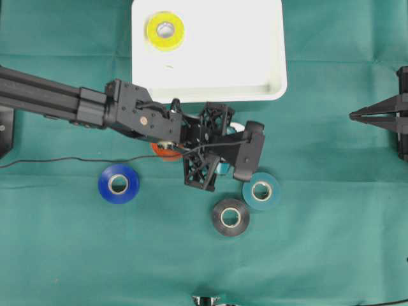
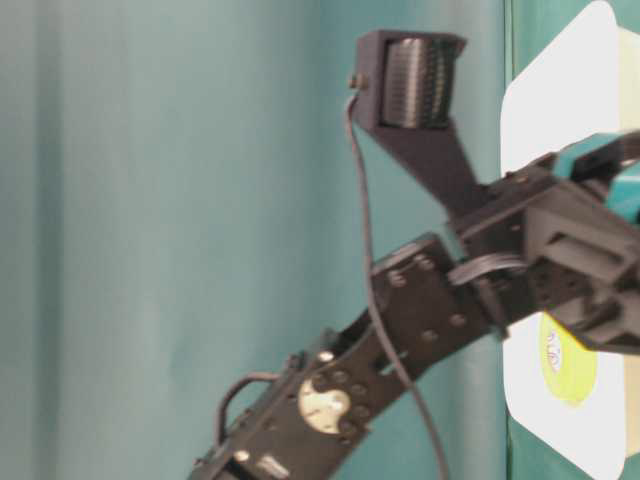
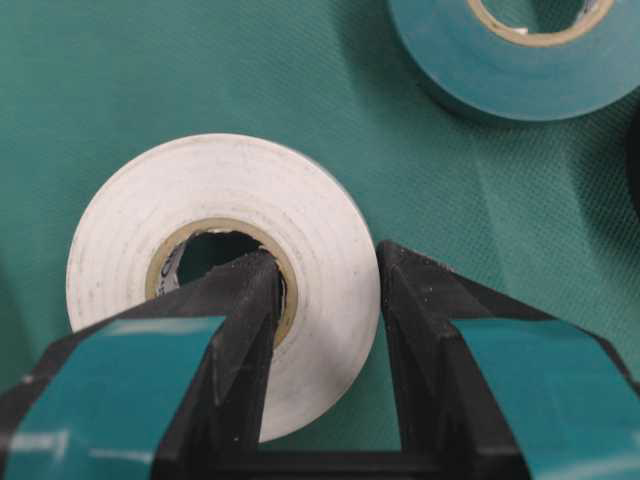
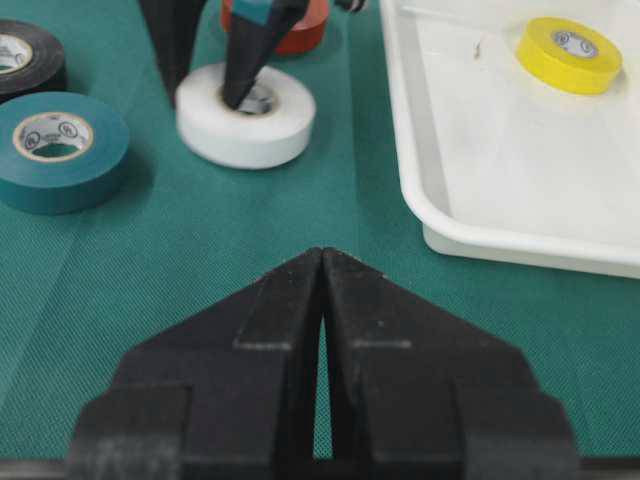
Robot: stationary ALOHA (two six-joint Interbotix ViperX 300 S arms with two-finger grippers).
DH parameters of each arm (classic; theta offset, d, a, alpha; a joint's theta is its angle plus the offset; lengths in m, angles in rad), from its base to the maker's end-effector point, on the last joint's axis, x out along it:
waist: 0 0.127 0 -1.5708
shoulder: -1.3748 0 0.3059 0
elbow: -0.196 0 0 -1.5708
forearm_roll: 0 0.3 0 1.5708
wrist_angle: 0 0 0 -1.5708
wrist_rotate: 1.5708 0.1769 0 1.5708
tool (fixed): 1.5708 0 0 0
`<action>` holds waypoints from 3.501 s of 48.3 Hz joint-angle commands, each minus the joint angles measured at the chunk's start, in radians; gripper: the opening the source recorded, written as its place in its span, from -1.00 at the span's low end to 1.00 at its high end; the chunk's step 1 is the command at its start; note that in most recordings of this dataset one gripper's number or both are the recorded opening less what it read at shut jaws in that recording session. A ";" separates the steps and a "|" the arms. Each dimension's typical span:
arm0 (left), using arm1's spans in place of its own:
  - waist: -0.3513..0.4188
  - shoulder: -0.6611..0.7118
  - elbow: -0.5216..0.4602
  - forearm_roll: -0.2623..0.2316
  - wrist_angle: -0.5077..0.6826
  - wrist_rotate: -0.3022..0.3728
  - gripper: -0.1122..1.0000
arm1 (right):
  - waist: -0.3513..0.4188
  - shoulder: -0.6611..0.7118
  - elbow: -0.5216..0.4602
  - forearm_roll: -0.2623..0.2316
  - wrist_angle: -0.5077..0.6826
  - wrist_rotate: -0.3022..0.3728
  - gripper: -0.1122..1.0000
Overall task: Put the tape into the white case with the left arm.
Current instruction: 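Grasp the white tape roll through its hole with the left gripper, then carry the white tape into the tray beside the yellow roll, release, then retract the left gripper to the left side of the table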
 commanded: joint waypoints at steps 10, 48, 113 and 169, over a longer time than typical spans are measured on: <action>0.040 -0.172 0.018 0.002 0.052 0.000 -0.29 | -0.002 0.014 -0.009 -0.002 -0.009 -0.002 -0.96; 0.252 -0.345 0.218 0.003 0.112 0.049 -0.29 | -0.002 0.014 -0.011 -0.002 -0.009 -0.002 -0.96; 0.281 -0.436 0.399 0.003 0.023 0.051 0.88 | -0.002 0.014 -0.011 -0.002 -0.009 -0.002 -0.96; 0.092 -0.854 0.727 -0.005 -0.252 -0.025 0.81 | -0.002 0.014 -0.009 -0.003 -0.009 -0.002 -0.96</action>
